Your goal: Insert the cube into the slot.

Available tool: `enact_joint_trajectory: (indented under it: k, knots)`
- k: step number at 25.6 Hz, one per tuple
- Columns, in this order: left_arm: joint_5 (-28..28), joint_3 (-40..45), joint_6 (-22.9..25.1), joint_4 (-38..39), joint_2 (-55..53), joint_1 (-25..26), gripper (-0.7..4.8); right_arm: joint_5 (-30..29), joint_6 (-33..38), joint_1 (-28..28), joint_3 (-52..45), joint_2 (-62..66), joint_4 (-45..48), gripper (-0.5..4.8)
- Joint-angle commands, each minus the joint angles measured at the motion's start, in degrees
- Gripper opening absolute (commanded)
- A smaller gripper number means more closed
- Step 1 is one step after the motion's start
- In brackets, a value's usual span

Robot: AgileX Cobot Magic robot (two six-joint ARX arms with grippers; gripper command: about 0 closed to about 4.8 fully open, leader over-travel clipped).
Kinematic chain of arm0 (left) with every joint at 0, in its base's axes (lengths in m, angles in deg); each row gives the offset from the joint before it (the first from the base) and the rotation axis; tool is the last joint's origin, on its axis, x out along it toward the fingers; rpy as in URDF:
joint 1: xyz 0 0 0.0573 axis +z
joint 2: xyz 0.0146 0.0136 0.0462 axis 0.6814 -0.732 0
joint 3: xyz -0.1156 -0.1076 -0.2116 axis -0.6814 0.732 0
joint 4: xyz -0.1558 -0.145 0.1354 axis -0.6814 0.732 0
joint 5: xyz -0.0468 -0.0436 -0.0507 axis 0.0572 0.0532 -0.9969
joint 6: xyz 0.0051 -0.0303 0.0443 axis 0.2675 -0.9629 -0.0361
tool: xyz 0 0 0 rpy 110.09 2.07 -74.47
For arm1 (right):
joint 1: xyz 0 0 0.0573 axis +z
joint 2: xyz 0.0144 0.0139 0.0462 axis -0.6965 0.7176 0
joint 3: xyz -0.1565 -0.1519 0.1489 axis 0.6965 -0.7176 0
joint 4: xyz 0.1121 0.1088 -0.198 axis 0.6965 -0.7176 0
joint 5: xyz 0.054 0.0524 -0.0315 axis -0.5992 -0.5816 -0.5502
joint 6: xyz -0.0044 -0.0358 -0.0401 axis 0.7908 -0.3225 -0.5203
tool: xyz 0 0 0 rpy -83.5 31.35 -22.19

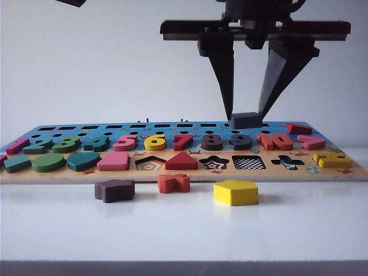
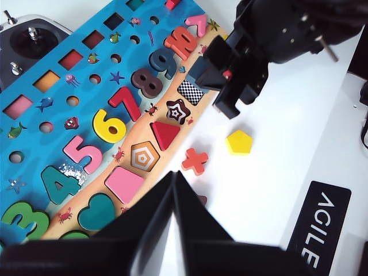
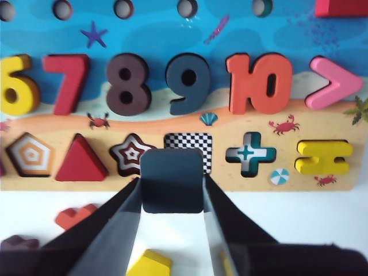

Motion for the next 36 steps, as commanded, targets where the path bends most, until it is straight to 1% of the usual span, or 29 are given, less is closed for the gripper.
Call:
enact_joint_trajectory:
  k: [1, 6, 7, 16, 19, 21, 23, 26, 28, 30, 31, 35, 36]
  knots:
    - [-0.2, -0.2, 0.5, -0.4, 0.1, -0.1, 0.17, 0.7, 1.2, 0.1, -1.2, 0.3, 0.3, 1.43]
    - [0.1, -0.2, 0.5, -0.4, 0.4, -0.1, 0.17, 1.5, 2.2, -0.3, -3.8, 0.3, 2.8, 1.42]
    - [0.3, -0.2, 0.5, -0.4, 0.5, -0.1, 0.17, 1.2, 2.2, -0.6, -4.1, 0.3, 3.6, 1.33]
    - [0.5, -0.1, 0.9, -0.4, 1.5, -0.1, 0.17, 0.8, 1.7, -2.6, -4.1, 1.7, 5.5, 1.24]
    - [0.5, -0.1, 2.2, -0.5, 1.6, -0.1, 0.17, 0.4, 0.0, -2.8, -4.1, 2.0, 6.4, 1.19]
    - [0.5, -0.1, 2.4, -0.5, 1.6, -0.1, 0.17, -0.8, -2.8, -2.8, -4.0, 2.0, 7.0, 1.05]
    - [0.5, -0.1, 2.5, -0.5, 1.6, -0.1, 0.17, -4.7, -12.6, -2.8, -3.9, 1.9, 6.9, 0.99]
    - [0.5, -0.1, 2.5, -0.5, 1.6, -0.1, 0.17, -8.4, -23.5, -2.8, -3.9, 1.8, 6.8, 0.99]
    - [0.5, -0.1, 2.5, -0.5, 1.6, -0.1, 0.17, -8.6, -30.1, -2.8, -3.9, 1.6, 6.5, 0.99]
    - [0.5, -0.1, 2.6, -0.5, 1.6, -0.1, 0.17, -7.9, -34.1, -3.0, -3.9, 1.3, 6.4, 0.97]
    - [0.5, -0.1, 2.6, -0.4, 1.6, -0.1, 0.17, -7.1, -37.3, -3.1, -3.8, 1.2, 6.4, 0.9]
    - [0.5, -0.1, 2.6, -0.4, 1.6, -0.1, 0.17, -6.9, -46.3, -4.3, -3.8, 1.2, 6.3, 0.88]
    - [0.5, -0.1, 2.6, -0.4, 1.6, -0.1, 0.17, -6.9, -52.4, -4.9, -3.8, 1.2, 6.4, 0.83]
